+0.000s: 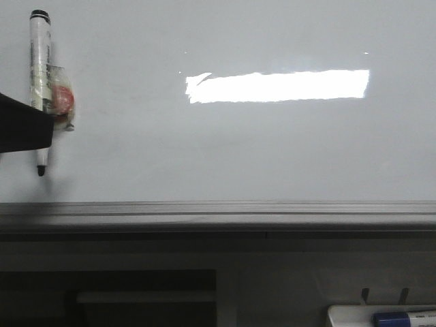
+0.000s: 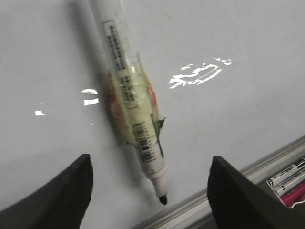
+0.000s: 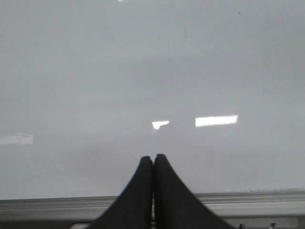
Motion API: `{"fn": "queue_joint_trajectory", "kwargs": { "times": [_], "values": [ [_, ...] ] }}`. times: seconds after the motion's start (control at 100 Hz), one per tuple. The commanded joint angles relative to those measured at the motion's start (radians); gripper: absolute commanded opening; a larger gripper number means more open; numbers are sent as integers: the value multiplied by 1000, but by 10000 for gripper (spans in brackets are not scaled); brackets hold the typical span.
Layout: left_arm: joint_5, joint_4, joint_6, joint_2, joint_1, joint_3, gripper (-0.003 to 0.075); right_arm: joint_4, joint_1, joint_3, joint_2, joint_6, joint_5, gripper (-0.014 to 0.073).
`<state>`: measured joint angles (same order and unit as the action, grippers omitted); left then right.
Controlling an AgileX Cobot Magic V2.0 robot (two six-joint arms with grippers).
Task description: Write number 3 on whiteboard
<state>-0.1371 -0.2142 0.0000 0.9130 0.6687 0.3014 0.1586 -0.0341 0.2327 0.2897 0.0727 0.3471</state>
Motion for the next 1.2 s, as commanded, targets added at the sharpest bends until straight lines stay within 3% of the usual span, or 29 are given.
{"fn": "queue_joint_trajectory", "kwargs": {
  "times": [0.0, 0.49, 0.61, 0.81, 1.0, 1.19],
  "values": [
    [-92, -25, -10, 4, 33, 34, 458, 2, 2, 34, 19, 3, -81, -61],
    [-173, -91, -10, 118, 47, 47, 449, 2, 2, 34, 19, 3, -81, -61],
    [-172, -112, -10, 132, 47, 47, 344, 2, 2, 34, 19, 3, -81, -61],
    [-148, -118, -10, 132, 47, 47, -22, 2, 2, 34, 19, 3, -88, -61],
    [-104, -114, -10, 132, 47, 47, -20, 9, 2, 51, 21, 3, -60, -61],
    [-41, -7, -10, 120, 49, 48, -20, 29, 37, 118, 55, 12, 105, -61]
  ]
}}
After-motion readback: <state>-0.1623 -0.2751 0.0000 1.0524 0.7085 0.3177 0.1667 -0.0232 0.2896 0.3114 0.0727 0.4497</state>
